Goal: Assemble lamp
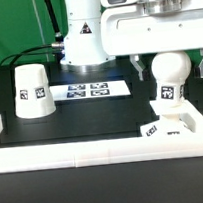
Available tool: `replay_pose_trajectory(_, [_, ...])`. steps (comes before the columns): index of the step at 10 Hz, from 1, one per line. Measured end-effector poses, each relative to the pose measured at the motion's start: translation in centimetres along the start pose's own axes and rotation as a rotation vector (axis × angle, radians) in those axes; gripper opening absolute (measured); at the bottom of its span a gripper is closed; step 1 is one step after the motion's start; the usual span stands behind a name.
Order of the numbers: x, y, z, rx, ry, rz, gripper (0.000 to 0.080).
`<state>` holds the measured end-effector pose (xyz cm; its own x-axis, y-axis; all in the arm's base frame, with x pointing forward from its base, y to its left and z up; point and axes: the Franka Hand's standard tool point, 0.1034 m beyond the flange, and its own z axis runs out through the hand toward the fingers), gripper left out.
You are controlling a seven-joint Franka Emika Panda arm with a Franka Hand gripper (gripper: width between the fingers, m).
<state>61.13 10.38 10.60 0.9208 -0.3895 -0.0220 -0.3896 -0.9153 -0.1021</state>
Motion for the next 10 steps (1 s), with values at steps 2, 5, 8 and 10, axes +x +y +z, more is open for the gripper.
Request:
replay_pose_trajectory(2, [0.01, 0.00, -0.03, -0.009, 0.002, -0.148, 0.0699])
replay_pose_trajectory(5, [0.27, 0.11, -0.30, -0.022, 0.009, -0.426, 0.0699])
replay_pose_trajectory(8, [0.17, -0.06, -0.37, -0.041, 0.013, -0.649, 0.0699])
replay_pose_trajectory(10, [-0.06, -0.18, -0.24, -0.043, 0.008, -0.763, 0.0699])
